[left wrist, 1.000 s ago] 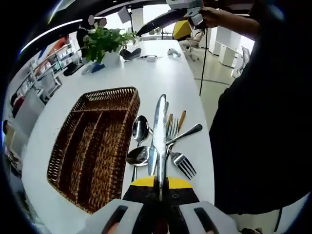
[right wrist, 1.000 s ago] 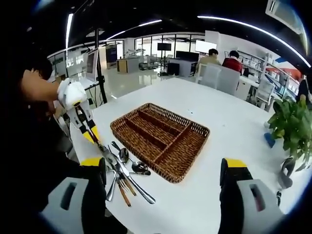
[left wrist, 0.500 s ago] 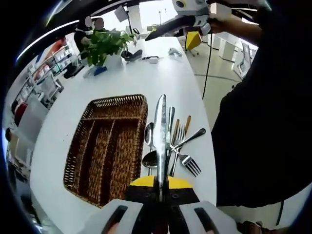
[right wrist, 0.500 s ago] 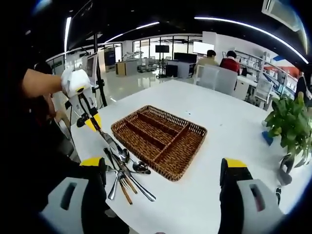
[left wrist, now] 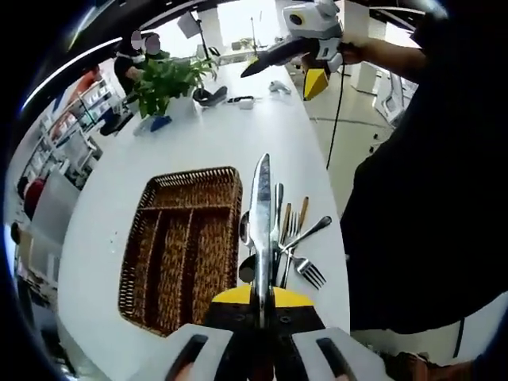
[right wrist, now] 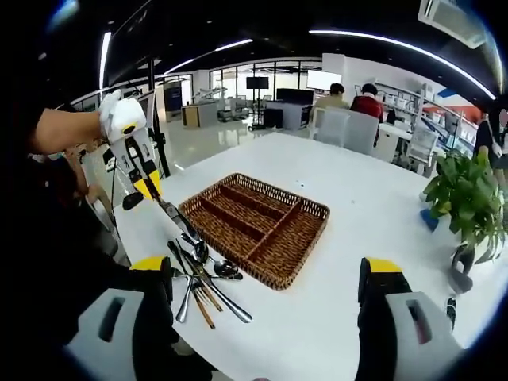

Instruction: Arrange the knives, forks, and spoons in their matching storage slots by inserting each utensil handle-first until every utensil is classified and aligned in the correct compartment

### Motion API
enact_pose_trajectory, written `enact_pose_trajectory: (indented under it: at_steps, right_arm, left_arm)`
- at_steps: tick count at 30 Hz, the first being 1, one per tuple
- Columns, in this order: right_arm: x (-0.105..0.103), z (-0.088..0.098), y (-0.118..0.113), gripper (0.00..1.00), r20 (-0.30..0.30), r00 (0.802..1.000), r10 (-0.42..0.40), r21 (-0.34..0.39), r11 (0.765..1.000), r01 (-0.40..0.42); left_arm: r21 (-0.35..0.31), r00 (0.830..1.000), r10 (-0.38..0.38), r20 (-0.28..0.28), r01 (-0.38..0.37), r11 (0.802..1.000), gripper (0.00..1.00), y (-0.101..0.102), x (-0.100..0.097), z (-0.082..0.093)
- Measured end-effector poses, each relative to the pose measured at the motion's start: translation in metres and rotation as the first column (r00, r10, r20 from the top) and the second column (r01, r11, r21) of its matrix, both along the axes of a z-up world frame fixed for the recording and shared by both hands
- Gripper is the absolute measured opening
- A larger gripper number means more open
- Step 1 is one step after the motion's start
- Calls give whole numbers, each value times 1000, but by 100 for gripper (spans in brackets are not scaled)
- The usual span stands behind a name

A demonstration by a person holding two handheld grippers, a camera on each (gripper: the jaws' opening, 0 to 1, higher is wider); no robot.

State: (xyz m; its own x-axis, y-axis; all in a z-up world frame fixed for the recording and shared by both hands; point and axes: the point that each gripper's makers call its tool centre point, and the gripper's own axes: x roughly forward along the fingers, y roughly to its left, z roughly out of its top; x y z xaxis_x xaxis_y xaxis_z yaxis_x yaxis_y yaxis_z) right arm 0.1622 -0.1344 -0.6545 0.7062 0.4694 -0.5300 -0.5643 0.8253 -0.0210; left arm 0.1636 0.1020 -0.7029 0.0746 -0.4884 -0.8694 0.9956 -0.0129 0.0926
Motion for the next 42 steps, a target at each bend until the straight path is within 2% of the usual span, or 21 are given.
enact_pose_trajectory:
  at_steps: [14, 31, 42]
  right_arm:
    - [-4, 0, -4, 99, 0, 1000, -11, 4, 1000, 11]
    - [-1, 1, -1, 99, -6, 1000, -28, 31, 999, 28]
    - [12, -2, -3, 99, -26, 999, -44, 28, 999, 45]
  left_arm:
    - [-12, 1000, -8, 14, 8, 1000, 3, -2, 4, 1]
    - [-6, 999, 6, 34, -5, 1000, 4, 0, 40, -9]
    - [-3, 1000, -2, 30, 2, 1000, 4, -2, 61, -16]
